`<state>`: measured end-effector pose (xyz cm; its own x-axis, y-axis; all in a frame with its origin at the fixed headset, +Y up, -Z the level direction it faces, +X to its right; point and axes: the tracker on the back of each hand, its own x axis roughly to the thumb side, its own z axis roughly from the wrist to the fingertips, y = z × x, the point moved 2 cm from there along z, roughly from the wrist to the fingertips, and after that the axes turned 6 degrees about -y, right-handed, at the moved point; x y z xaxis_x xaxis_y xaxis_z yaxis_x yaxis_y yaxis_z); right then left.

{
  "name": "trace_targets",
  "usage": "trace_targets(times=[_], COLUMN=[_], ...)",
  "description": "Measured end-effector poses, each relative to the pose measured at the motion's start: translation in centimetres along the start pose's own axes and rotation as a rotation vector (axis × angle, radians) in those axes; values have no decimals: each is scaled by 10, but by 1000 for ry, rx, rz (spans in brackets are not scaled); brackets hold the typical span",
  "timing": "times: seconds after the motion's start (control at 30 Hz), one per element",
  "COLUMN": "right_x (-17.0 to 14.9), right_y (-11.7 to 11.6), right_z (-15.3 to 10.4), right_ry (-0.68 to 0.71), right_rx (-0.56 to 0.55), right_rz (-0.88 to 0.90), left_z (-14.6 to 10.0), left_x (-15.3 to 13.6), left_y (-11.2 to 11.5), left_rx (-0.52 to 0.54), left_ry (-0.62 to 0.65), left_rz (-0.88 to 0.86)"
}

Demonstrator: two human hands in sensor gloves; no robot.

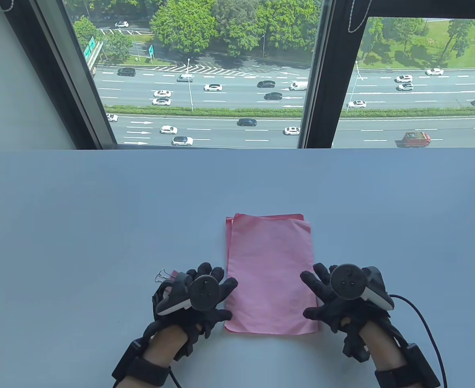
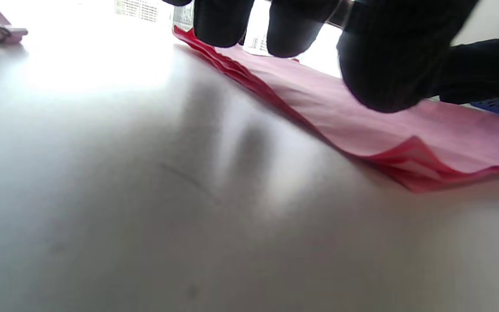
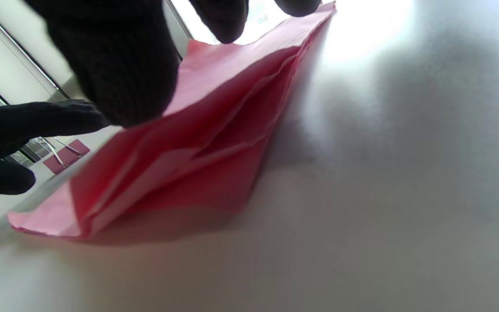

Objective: Clip paper with binder clip (Left hand to clip)

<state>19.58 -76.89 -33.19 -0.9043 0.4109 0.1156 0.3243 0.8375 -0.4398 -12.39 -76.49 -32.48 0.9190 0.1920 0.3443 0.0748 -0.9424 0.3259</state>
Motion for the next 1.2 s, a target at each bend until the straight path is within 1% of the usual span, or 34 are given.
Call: trace_targets(times=[0.03,0.1,0.17,0.23,0.3,0.43,0.5,0.6,0.67,0.7,0.73,0.8,0.83,0.87,0.9,0.97,1.03,1.13,1.2], right_x=[0,-1,-3,-2,-1,0,1,2,2,3,3,3,3,3,3,4,4,3,3], right_y=[-3,-8,-14,-13,-14,-13,-12,-12,-13,-13,-13,-13,-13,-13,-13,-13,-13,-10,-9], right_z=[3,7,10,10,10,11,11,12,12,11,11,11,11,11,11,12,12,11,11], right_ry=[-1,-19,-46,-41,-51,-48,-43,-43,-43,-43,-44,-44,-44,-44,-45,-44,-42,-19,-1], right_rx=[13,27,83,63,70,67,61,56,53,54,55,58,60,61,62,62,64,51,34], right_rz=[-18,-41,-57,-38,-45,-52,-58,-66,-68,-67,-67,-65,-65,-65,-65,-66,-67,-29,-22], left_z=[2,3,3,2,2,2,3,5,6,7,8,7,7,7,6,5,5,6,7], left_x=[0,-1,0,1,2,6,10,16,20,20,20,15,11,9,5,2,0,0,2], left_y=[4,10,11,12,12,13,14,11,7,6,4,2,3,5,8,14,14,12,11], left_rx=[-48,-97,-104,-128,-130,-95,-47,30,85,93,82,25,-40,-81,-136,-215,-219,-120,-104], left_ry=[1,-15,-10,-13,-13,-33,-46,-69,-53,-49,-29,19,90,117,129,148,160,114,84], left_rz=[7,1,2,21,24,33,14,56,79,80,47,-146,-302,-413,-580,-772,-787,-749,-735])
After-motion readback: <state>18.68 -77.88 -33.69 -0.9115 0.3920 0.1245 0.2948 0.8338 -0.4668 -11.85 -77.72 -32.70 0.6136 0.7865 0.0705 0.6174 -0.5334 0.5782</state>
